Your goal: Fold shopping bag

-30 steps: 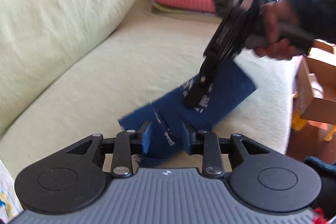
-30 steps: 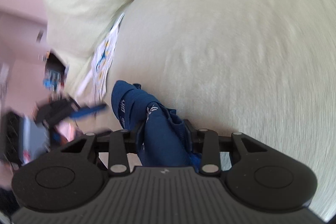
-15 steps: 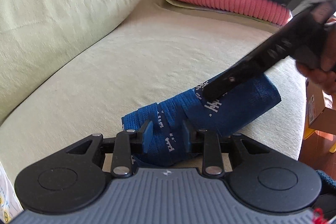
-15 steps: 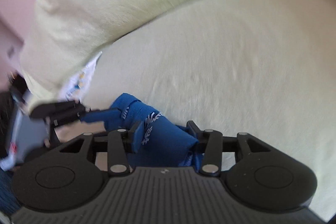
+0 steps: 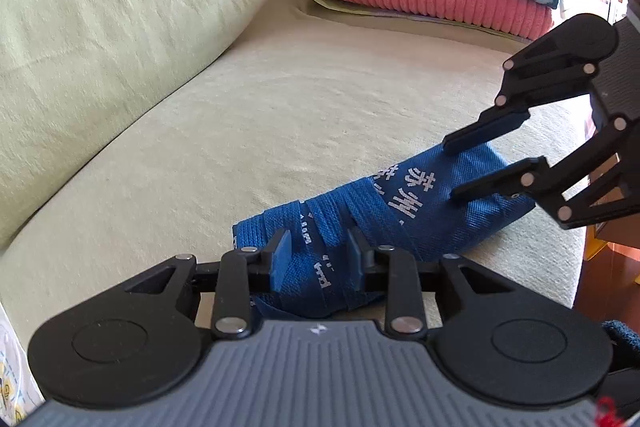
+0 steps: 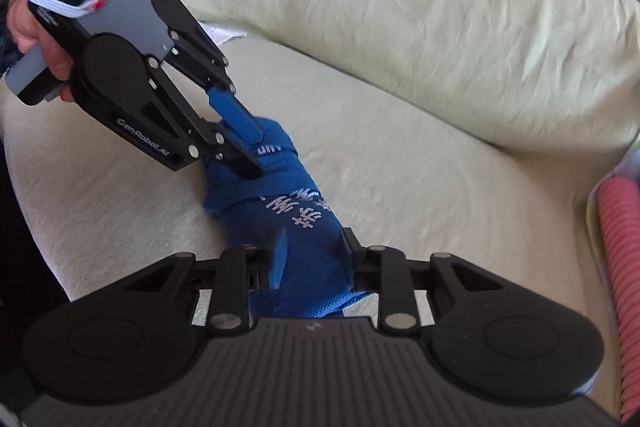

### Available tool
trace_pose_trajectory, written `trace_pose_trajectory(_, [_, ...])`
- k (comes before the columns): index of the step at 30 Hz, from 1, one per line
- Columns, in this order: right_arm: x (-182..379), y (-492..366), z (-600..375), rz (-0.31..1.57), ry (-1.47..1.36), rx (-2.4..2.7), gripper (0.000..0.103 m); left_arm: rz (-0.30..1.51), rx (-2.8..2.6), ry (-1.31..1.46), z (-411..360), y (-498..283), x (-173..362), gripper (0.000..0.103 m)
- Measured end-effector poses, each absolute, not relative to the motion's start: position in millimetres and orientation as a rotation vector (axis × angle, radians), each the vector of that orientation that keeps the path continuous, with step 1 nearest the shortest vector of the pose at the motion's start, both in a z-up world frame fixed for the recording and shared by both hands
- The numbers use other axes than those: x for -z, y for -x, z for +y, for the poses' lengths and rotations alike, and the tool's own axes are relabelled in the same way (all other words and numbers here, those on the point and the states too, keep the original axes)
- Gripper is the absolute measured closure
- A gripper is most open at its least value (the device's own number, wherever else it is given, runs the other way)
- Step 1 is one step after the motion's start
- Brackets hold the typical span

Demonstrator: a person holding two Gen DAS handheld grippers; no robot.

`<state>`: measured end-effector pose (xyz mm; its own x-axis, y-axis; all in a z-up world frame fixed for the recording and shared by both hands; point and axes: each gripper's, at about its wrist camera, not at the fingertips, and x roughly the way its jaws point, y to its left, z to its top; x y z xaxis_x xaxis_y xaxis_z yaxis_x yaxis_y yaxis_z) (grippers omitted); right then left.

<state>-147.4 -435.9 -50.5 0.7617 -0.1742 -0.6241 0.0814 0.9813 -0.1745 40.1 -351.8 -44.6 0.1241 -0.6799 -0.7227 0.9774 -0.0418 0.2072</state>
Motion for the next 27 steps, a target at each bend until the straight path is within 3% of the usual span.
trace_pose_trajectory(17, [68.0,163.1,-435.9,0.647,0.030,0.212,0.078,0.508,1.295,-0.722,-340.1,-27.0,36.5,0.066])
trace_pose_trajectory(27, [69.0,166.4,-436.2,0.630,0.007,0.212,0.078,0.865,1.114,-0.252,-285.9,-53.7,27.2,0.060])
